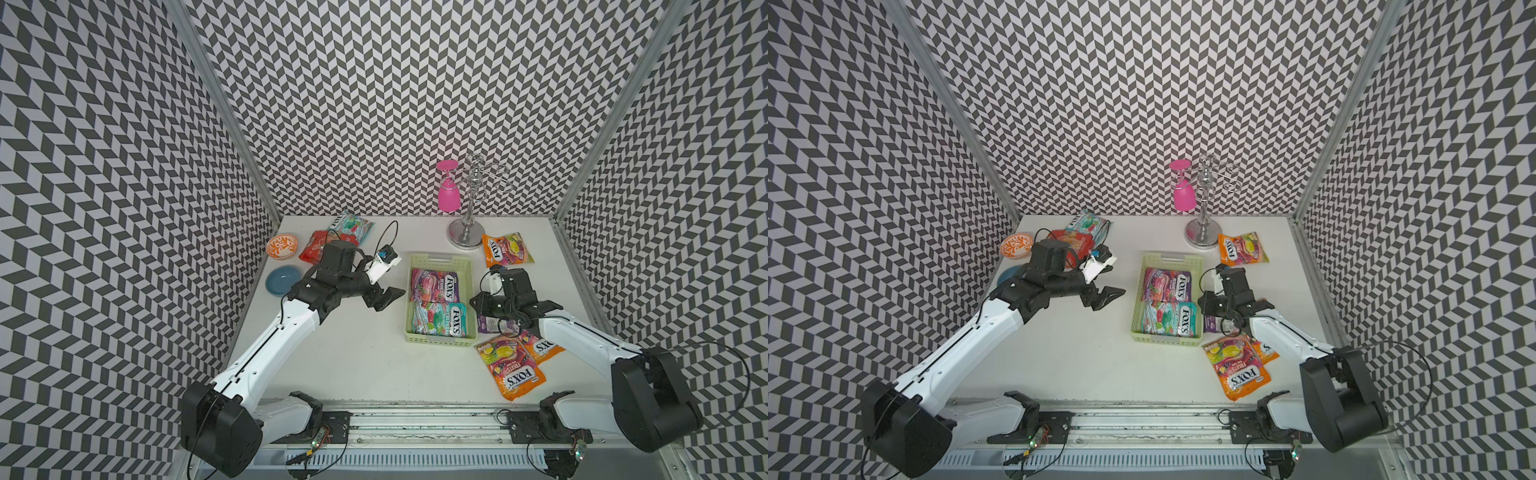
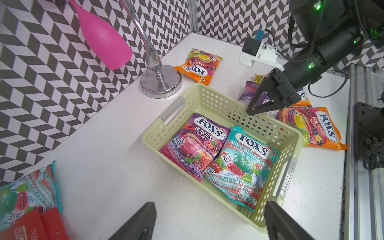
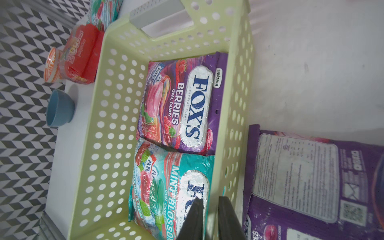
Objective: Put the candies in the basket
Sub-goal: Adjust the basket at the center of the board.
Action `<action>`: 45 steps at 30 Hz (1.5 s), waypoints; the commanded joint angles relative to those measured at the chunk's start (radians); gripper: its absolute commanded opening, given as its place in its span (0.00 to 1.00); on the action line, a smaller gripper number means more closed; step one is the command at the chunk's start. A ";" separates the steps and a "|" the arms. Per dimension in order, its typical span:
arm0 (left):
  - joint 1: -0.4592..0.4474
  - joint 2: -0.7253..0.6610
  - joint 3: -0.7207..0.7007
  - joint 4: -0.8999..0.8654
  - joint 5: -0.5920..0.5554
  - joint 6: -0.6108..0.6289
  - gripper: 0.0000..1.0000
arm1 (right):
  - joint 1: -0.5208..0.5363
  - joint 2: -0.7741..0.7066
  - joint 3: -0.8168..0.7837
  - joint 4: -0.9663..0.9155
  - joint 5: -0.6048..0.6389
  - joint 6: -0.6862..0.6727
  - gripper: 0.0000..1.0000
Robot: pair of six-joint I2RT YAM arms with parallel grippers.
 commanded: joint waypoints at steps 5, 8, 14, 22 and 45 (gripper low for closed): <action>0.055 -0.031 -0.015 -0.004 0.063 0.016 0.86 | 0.070 0.080 0.081 0.079 -0.013 0.030 0.11; 0.065 -0.036 -0.020 -0.003 0.067 0.019 0.86 | 0.086 0.096 0.086 0.107 -0.006 0.052 0.10; 0.069 -0.036 -0.023 -0.010 0.080 0.035 0.86 | 0.089 0.090 0.128 0.041 0.029 0.029 0.08; 0.070 -0.031 -0.025 -0.007 0.091 0.036 0.87 | 0.090 0.035 0.057 0.136 0.063 0.144 0.00; 0.084 -0.045 -0.037 -0.052 0.167 0.097 0.88 | 0.084 0.158 0.144 0.236 0.094 0.185 0.09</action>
